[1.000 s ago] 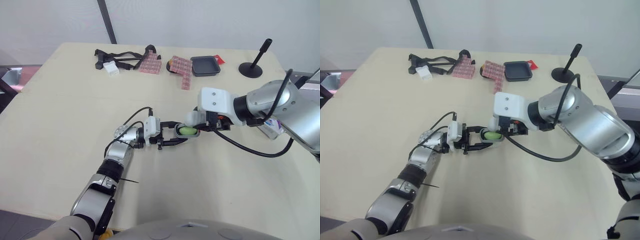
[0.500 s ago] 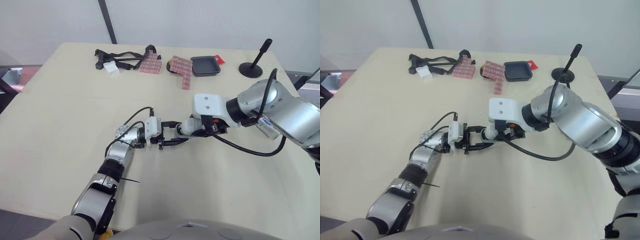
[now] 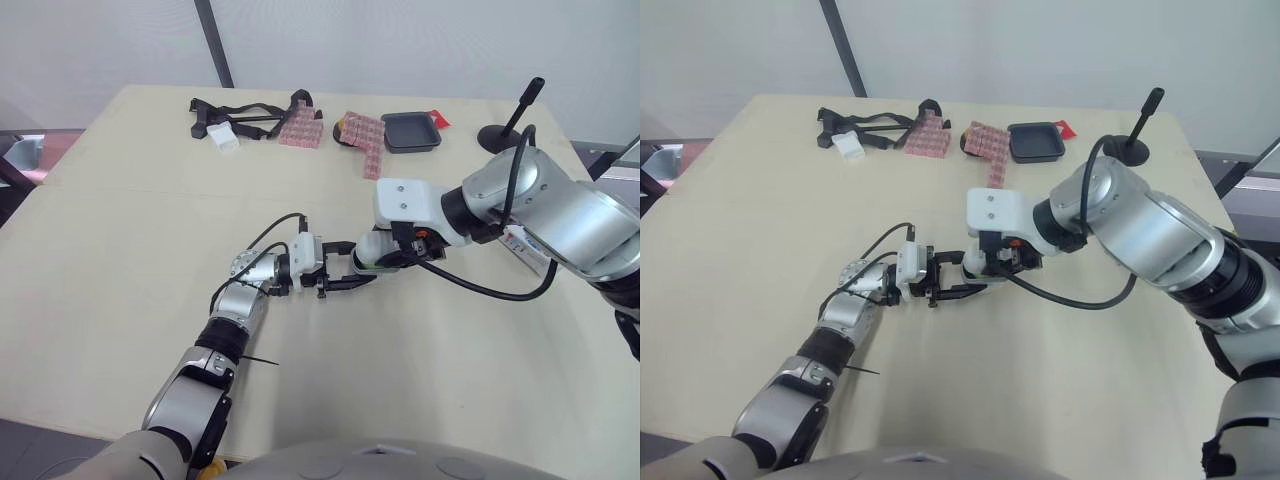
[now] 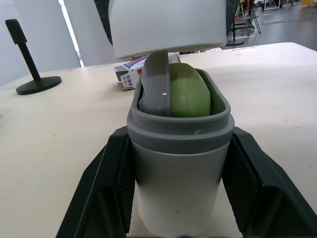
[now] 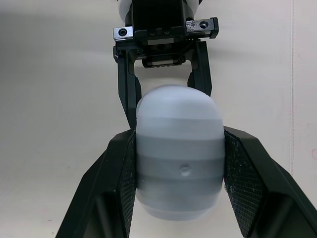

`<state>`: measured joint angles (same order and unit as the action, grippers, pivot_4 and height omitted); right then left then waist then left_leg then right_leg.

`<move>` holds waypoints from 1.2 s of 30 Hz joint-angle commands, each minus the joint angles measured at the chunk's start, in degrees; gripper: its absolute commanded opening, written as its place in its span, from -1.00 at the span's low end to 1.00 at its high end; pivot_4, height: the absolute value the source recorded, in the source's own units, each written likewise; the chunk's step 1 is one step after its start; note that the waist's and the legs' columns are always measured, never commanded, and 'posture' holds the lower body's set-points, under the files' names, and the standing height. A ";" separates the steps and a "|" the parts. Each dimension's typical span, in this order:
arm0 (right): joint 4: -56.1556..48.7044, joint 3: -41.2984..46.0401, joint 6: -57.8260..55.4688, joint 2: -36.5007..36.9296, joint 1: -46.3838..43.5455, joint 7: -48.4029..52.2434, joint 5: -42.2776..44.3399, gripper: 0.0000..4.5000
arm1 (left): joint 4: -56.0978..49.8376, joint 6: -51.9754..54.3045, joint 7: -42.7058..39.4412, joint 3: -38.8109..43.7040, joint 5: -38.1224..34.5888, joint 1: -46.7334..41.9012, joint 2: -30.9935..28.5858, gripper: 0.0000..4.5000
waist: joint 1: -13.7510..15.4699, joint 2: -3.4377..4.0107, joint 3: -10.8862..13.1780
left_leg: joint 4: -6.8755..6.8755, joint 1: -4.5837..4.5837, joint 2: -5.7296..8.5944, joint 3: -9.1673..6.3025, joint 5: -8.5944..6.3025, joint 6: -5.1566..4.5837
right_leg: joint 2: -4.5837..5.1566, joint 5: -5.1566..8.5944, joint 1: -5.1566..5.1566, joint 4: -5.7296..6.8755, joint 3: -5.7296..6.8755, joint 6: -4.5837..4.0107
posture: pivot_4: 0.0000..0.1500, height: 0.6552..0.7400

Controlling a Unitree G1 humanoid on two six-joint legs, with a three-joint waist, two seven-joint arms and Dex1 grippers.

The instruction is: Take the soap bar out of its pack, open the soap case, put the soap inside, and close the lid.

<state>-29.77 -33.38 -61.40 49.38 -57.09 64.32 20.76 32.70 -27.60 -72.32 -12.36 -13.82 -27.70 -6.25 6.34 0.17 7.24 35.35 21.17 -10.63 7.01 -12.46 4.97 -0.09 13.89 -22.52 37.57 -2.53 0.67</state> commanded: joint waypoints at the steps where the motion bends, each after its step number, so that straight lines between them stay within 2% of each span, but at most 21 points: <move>1: -0.78 0.30 0.50 -0.18 -1.63 0.42 -0.96 -0.12 | -1.64 -0.19 0.44 0.19 -0.11 -0.97 -0.46 -0.14 | -0.01 0.00 0.00 | 0.00 0.00 0.00 0.00 0.00 0.00 | 0.00 0.00 0.00 0.00 0.00 0.00 | 1.00 1.00; 36: 2.27 -1.62 5.70 -2.16 0.23 2.78 -5.35 -0.12 | -2.52 0.79 2.02 0.23 0.11 -0.78 -0.91 -0.14 | -0.07 0.00 0.00 | 0.02 0.00 -0.05 0.00 0.00 -0.01 | 0.00 0.00 -0.02 0.04 0.00 0.00 | 1.00 1.00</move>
<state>-26.94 -35.86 -56.18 47.07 -56.81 66.62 16.03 32.09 -26.67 -70.82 -12.38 -13.51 -27.79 -6.76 6.26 0.17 7.23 35.37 21.17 -10.67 7.01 -12.46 4.97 -0.09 13.89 -22.53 37.62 -2.53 0.67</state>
